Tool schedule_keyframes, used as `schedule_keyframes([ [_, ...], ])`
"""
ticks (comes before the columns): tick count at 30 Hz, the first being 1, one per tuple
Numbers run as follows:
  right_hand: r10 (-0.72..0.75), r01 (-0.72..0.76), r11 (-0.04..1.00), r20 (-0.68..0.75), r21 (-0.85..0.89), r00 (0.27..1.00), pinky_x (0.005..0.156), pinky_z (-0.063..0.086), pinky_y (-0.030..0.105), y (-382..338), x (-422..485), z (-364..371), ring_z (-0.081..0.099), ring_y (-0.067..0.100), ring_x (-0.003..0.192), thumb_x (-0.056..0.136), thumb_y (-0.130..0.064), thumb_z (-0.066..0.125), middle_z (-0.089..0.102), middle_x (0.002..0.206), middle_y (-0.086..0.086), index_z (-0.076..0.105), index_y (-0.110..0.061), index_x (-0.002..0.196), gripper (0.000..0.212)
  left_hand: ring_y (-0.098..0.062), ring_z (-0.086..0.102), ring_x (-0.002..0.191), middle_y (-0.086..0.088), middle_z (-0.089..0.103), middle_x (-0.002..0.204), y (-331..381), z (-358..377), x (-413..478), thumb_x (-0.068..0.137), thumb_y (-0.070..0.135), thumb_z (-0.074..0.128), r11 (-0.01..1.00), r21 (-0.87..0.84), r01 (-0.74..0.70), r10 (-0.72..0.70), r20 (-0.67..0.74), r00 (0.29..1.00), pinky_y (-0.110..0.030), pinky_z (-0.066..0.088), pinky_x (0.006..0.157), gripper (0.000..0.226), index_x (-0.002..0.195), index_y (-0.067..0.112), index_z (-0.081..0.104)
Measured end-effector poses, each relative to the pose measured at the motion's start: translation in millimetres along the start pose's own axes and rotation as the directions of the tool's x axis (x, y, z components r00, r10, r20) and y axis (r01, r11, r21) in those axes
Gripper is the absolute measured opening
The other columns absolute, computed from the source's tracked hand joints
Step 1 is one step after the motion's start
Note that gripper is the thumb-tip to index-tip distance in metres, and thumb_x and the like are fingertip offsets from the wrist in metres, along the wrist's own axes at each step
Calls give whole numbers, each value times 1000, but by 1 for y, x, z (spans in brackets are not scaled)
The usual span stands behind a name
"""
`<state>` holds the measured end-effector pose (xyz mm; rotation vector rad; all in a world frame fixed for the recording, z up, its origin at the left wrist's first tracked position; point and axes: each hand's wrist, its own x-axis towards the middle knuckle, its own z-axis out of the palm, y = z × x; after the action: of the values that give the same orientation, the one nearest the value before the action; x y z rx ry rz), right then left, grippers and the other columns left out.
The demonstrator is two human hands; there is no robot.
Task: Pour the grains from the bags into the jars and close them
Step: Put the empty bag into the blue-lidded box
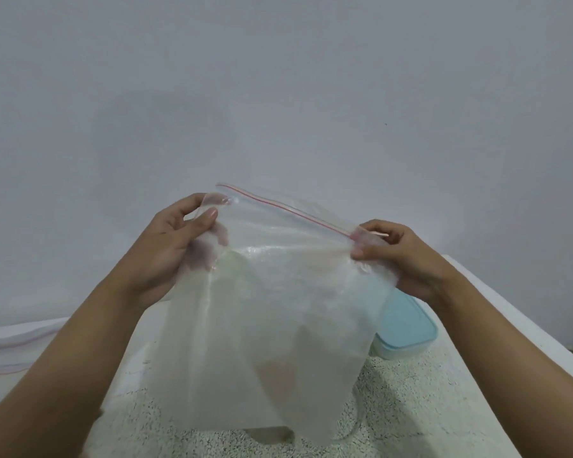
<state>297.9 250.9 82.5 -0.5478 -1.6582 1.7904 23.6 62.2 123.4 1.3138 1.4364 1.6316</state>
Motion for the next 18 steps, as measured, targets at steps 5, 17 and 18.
schedule_keyframes([
  [5, 91, 42, 853, -228, 520, 969, 79, 60, 26, 21, 11, -17, 72, 17, 87, 76, 1, 76, 74, 101, 6, 70, -13, 113, 40, -16, 49, 60, -5, 64, 82, -14, 22, 3, 103, 31, 53, 998, -64, 21, -28, -106, 994, -23, 47, 53, 28, 129, 34, 65],
  [17, 156, -135, 972, -98, 193, 983, 71, 60, 39, 9, -6, -126, 73, 36, 92, 102, -34, 57, 71, 108, 24, 58, -19, 117, 22, -28, 49, 80, -12, 58, 90, -34, 146, 28, 103, 44, 47, 999, 15, 32, -29, -183, 983, -35, 43, 68, 29, 130, 54, 55],
  [18, 147, -130, 980, -108, 151, 983, 67, 59, 37, 6, -6, -134, 72, 35, 85, 102, -34, 57, 72, 104, 23, 58, -18, 119, 23, -30, 48, 83, -15, 54, 92, -35, 154, 30, 103, 45, 47, 999, 37, 32, -24, -189, 982, -40, 44, 71, 30, 131, 54, 54],
])
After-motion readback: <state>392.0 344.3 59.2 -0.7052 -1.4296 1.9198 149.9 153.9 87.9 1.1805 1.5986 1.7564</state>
